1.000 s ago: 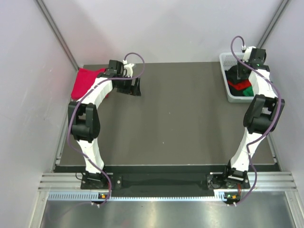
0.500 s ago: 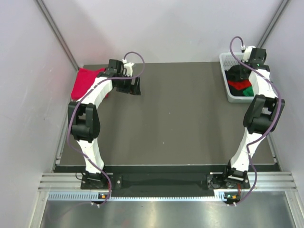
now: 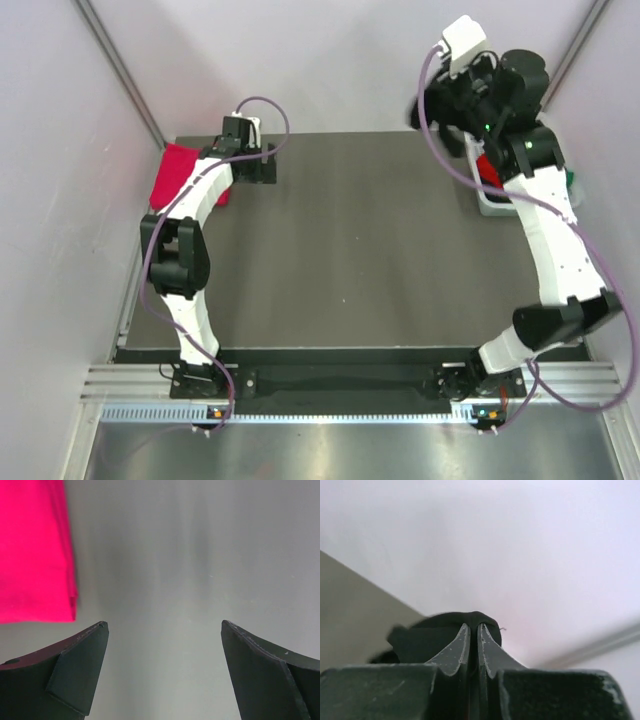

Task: Fold and stack the t-shirts
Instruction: Grab the tshirt from the pile, then move the tshirt to the center of the board

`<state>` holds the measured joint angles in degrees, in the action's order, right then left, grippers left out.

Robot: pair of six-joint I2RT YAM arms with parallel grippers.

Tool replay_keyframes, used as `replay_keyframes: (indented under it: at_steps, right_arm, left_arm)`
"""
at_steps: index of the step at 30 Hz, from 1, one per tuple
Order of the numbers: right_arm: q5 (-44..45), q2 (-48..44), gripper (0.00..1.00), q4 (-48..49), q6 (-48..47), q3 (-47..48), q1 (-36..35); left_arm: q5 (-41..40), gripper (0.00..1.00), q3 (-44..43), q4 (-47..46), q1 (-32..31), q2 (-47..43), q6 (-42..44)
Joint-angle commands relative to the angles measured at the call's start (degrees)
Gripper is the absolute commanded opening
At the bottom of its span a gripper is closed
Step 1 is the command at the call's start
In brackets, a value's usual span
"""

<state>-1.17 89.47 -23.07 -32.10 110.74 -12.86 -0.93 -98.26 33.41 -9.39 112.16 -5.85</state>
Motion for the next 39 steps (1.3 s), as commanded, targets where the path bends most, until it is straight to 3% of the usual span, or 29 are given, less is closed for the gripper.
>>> replay_keyframes:
  at_steps: [1, 5, 6, 7, 8, 10, 13, 17, 20, 23, 31, 39]
  right_arm:
    - [0.29, -3.51, 0.0, 2.5, -2.37, 1.15, -4.61]
    - [0.81, -2.64, 0.0, 2.59, 2.73, -1.21, -4.89]
    - [2.3, -2.37, 0.05, 2.85, 3.7, -3.05, -4.8]
    - [2.66, -1.59, 0.45, 2.68, 3.88, -7.25, -4.8]
    - [3.62, -1.06, 0.56, 2.33, 4.32, -9.47, -4.8]
    - [3.8, -0.53, 0.69, 0.84, 5.9, -15.88, -4.8]
    - [1.87, -2.63, 0.7, 0.57, 8.71, -23.62, -4.8]
    - [-11.08, -5.97, 0.66, -2.76, 5.74, -30.75, -5.77]
    - [-19.81, -5.98, 0.54, -12.49, -5.21, -33.83, -9.27]
    - [-23.43, -5.98, 0.49, -14.63, -11.21, -38.48, -14.11]
    - [-25.46, -3.26, 0.34, -9.19, -17.03, -49.39, -25.71]
    - [-20.54, -1.92, 0.29, -9.72, -20.38, -54.47, -25.29]
  left_arm:
    - [-4.34, 0.99, -1.76, -1.77, 0.25, 0.78, -2.33]
    - [-5.57, 0.98, -0.71, -2.2, 0.33, -1.06, -1.98]
    - [-6.01, 0.98, 0.16, -2.38, 0.33, -1.59, -1.71]
    - [-6.62, 0.98, 0.61, -2.73, 0.42, -2.03, -1.54]
    - [-7.24, 0.98, 0.96, -3.0, 0.42, -2.81, -1.45]
    - [-8.21, 0.98, 2.01, -3.17, 0.6, -3.61, -0.84]
    - [-9.0, 0.98, 3.24, -3.17, 0.77, -5.02, 0.48]
    - [-6.56, 0.98, 6.06, -3.17, 0.77, -7.74, 4.25]
    - [-3.57, 0.94, 7.73, -2.47, 0.77, -8.62, 5.32]
    - [-2.32, 0.9, 8.52, -1.86, 0.77, -8.89, 6.81]
    - [-4.6, 0.88, 8.96, -1.42, 0.86, -8.53, 7.96]
    - [-4.61, 0.88, 9.75, -1.59, 0.86, -9.94, 8.31]
